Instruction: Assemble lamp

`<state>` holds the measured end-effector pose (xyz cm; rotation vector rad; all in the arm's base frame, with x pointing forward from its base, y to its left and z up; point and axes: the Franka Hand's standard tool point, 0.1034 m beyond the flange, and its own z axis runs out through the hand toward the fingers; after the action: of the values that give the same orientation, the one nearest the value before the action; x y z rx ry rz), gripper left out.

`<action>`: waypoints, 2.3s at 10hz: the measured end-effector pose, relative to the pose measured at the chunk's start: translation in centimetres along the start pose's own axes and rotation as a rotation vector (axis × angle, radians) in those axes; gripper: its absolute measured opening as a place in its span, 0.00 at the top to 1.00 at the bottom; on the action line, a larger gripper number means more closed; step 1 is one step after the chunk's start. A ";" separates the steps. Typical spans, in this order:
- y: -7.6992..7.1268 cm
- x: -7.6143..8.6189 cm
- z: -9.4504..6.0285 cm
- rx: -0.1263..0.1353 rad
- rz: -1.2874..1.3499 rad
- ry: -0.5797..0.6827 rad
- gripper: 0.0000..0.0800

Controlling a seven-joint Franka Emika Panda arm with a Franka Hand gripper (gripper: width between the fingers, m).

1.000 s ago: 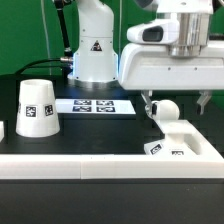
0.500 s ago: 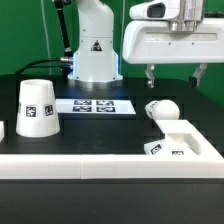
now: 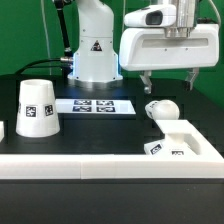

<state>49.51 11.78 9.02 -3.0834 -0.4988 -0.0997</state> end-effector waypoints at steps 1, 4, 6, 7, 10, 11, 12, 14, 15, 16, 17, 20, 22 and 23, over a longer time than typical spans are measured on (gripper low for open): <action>-0.4 -0.2 0.2 0.002 -0.040 0.009 0.13; -0.4 -1.8 1.2 0.008 -0.099 0.066 0.13; -1.1 -3.2 1.9 -0.002 -0.138 0.124 0.13; -1.0 -3.2 1.9 0.001 -0.136 0.106 0.13; -1.1 -3.0 1.9 0.000 -0.138 0.112 0.13; -1.6 -3.0 1.9 0.004 -0.153 0.111 0.13; -2.3 -3.3 2.0 0.009 -0.162 0.109 0.13; -3.1 -4.2 2.5 0.008 -0.174 0.142 0.13; -3.1 -4.5 2.7 0.012 -0.175 0.121 0.13; -3.2 -4.5 2.7 0.012 -0.175 0.120 0.13; -3.5 -4.9 2.9 0.022 -0.174 0.072 0.13; -4.4 -4.6 3.0 0.059 -0.135 -0.134 0.13; -4.1 -5.0 3.1 0.068 -0.142 -0.260 0.13; -3.8 -4.6 2.9 0.062 -0.163 -0.318 0.13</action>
Offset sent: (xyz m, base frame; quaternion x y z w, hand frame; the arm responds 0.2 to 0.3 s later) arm -0.0319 0.0114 -0.0100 0.0718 0.0711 -0.0253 0.9946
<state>44.09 14.04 5.86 -3.0030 -0.7467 0.4024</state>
